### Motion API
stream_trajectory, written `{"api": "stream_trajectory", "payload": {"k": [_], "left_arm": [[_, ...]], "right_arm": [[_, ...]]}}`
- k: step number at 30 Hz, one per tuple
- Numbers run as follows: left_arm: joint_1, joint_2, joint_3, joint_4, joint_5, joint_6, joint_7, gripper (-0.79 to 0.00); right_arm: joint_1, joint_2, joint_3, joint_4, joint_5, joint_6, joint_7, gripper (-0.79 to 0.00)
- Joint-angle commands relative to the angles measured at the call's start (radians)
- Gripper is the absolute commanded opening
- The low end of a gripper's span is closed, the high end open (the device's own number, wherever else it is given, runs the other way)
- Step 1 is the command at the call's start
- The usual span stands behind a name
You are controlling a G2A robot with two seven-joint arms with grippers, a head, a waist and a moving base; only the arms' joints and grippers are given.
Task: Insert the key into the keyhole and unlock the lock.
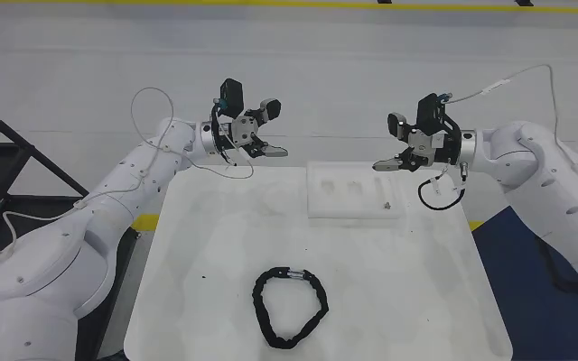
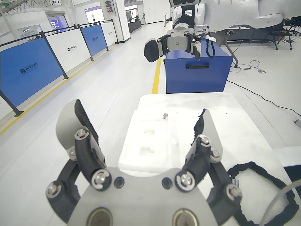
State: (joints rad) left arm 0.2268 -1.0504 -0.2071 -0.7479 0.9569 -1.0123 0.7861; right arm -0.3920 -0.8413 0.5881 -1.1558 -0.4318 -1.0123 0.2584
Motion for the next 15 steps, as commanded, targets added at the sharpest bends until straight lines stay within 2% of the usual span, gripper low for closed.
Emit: {"api": "stream_trajectory", "payload": {"k": [1,9,15], "left_arm": [[0.000,0.000,0.000,0.000,0.000,0.000,0.000,0.000],[0.000,0.000,0.000,0.000,0.000,0.000,0.000,0.000],[0.000,0.000,0.000,0.000,0.000,0.000,0.000,0.000]], "right_arm": [[0.000,0.000,0.000,0.000,0.000,0.000,0.000,0.000],[-0.004,0.000,-0.001,0.002,-0.001,0.008,0.001,0.000],[-0.057,0.003,0.006,-0.008,-0.013,0.136,0.070,0.000]]}}
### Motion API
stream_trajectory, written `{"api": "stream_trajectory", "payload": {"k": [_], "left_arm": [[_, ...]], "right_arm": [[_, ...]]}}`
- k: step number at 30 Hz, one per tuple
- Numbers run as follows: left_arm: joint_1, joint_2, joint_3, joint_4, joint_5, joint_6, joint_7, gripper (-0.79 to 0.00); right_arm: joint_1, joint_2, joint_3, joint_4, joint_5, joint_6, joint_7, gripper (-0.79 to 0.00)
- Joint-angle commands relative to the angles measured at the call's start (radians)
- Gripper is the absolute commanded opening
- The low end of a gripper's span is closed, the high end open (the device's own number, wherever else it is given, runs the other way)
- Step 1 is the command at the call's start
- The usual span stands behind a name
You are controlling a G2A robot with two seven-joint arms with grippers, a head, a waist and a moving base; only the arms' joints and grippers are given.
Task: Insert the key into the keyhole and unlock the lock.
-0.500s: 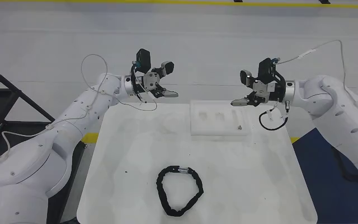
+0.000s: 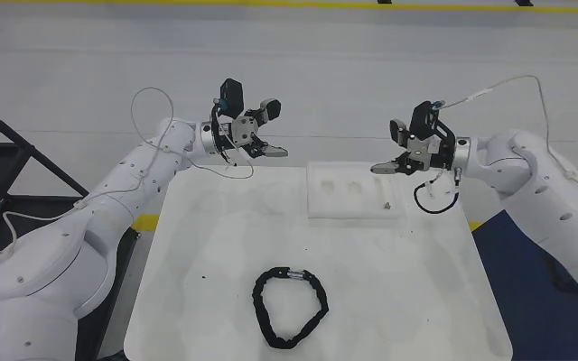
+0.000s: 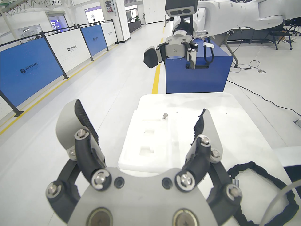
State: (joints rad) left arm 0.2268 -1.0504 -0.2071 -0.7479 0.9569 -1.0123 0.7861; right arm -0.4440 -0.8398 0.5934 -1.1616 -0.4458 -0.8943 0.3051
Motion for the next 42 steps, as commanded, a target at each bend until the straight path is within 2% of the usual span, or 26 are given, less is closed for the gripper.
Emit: {"api": "stream_trajectory", "payload": {"k": [1,7,12,16,22,30,42], "left_arm": [[0.000,0.000,0.000,0.000,0.000,0.000,0.000,0.000],[0.000,0.000,0.000,0.000,0.000,0.000,0.000,0.000],[0.000,0.000,0.000,0.000,0.000,0.000,0.000,0.000],[0.000,0.000,0.000,0.000,0.000,0.000,0.000,0.000],[0.000,0.000,0.000,0.000,0.000,0.000,0.000,0.000],[0.000,0.000,0.000,0.000,0.000,0.000,0.000,0.000],[0.000,0.000,0.000,0.000,0.000,0.000,0.000,0.000]], "right_arm": [[-0.012,0.004,0.003,-0.009,0.001,0.038,0.049,0.000],[-0.081,0.023,0.021,-0.032,0.081,0.179,0.213,0.000],[-0.115,0.028,0.026,-0.072,0.176,0.390,0.416,0.000],[-0.147,0.026,0.036,-0.072,0.245,0.495,0.472,0.000],[-0.183,0.010,0.037,-0.040,0.304,0.612,0.487,0.000],[-0.210,-0.028,0.031,0.055,0.391,0.653,0.455,0.000],[-0.156,-0.122,-0.024,0.235,0.462,0.574,0.515,0.000]]}}
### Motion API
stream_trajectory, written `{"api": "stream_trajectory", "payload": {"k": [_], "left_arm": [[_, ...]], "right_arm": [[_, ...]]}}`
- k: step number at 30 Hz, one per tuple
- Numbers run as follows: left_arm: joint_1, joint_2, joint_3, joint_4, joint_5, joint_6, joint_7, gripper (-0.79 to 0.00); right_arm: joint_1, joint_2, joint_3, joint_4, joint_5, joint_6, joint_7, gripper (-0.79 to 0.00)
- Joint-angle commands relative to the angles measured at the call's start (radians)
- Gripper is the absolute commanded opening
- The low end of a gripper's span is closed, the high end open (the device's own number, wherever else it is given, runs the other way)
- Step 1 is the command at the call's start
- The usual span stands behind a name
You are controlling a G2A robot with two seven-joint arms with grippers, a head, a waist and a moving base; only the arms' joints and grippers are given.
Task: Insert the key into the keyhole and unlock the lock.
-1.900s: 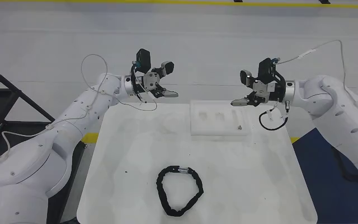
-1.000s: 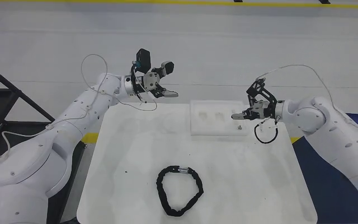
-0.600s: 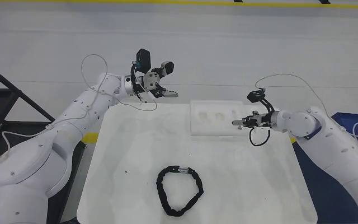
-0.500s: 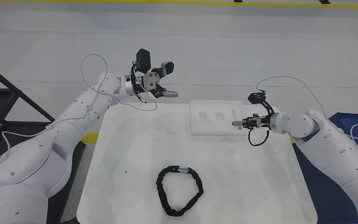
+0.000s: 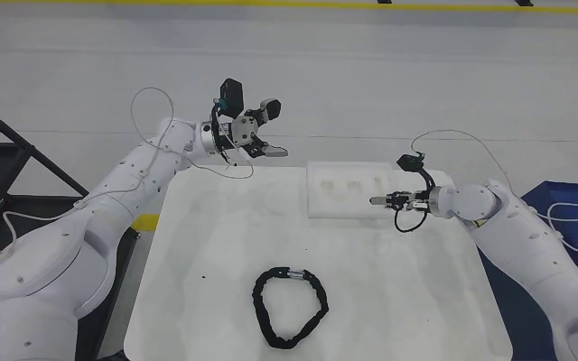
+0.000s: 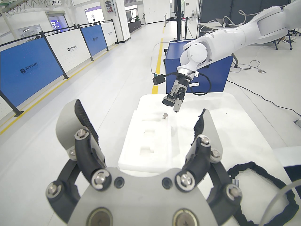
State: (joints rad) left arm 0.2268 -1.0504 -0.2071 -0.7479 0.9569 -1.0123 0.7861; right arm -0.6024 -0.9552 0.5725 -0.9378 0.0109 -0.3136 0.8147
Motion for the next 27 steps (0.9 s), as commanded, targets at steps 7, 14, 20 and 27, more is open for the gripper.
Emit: {"api": "stream_trajectory", "payload": {"k": [7,14,20,27], "left_arm": [[0.000,0.000,0.000,0.000,0.000,0.000,0.000,0.000],[0.000,0.000,0.000,0.000,0.000,0.000,0.000,0.000],[0.000,0.000,0.000,0.000,0.000,0.000,0.000,0.000],[0.000,0.000,0.000,0.000,0.000,0.000,0.000,0.000]], "right_arm": [[0.005,-0.014,-0.007,0.026,0.016,-0.019,0.011,0.000],[0.005,-0.014,-0.007,0.026,0.016,-0.019,0.011,0.000],[0.005,-0.014,-0.007,0.026,0.016,-0.019,0.011,0.000],[0.013,-0.026,-0.022,0.020,-0.041,-0.030,0.061,0.000]]}}
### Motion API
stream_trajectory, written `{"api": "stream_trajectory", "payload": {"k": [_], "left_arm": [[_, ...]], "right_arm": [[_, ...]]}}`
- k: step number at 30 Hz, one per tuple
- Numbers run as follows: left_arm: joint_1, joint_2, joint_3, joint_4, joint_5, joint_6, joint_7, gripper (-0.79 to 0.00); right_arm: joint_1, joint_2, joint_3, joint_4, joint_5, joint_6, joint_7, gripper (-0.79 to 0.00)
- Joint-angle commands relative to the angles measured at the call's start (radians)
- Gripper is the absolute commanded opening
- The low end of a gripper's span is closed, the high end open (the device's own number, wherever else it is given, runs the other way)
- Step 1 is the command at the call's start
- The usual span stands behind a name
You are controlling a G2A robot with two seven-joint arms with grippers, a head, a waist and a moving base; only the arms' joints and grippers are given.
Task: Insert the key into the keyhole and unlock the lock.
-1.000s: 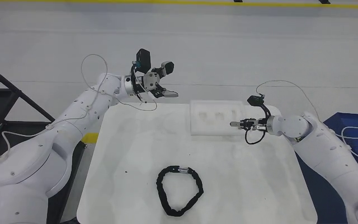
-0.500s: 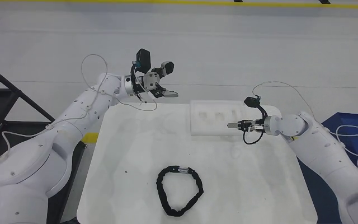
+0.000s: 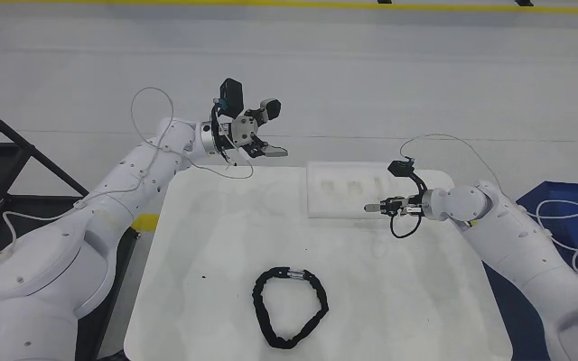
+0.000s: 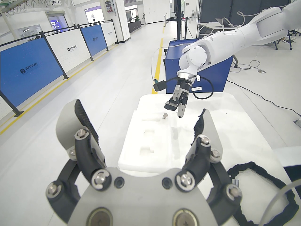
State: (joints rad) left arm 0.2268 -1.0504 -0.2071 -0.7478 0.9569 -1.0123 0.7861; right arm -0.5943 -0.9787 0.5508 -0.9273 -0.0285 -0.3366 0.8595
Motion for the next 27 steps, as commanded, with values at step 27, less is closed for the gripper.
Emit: {"api": "stream_trajectory", "payload": {"k": [27], "left_arm": [[0.000,0.000,0.000,0.000,0.000,0.000,0.000,0.000]], "right_arm": [[0.148,-0.177,-0.103,0.348,-0.188,-0.193,0.012,-0.148]]}}
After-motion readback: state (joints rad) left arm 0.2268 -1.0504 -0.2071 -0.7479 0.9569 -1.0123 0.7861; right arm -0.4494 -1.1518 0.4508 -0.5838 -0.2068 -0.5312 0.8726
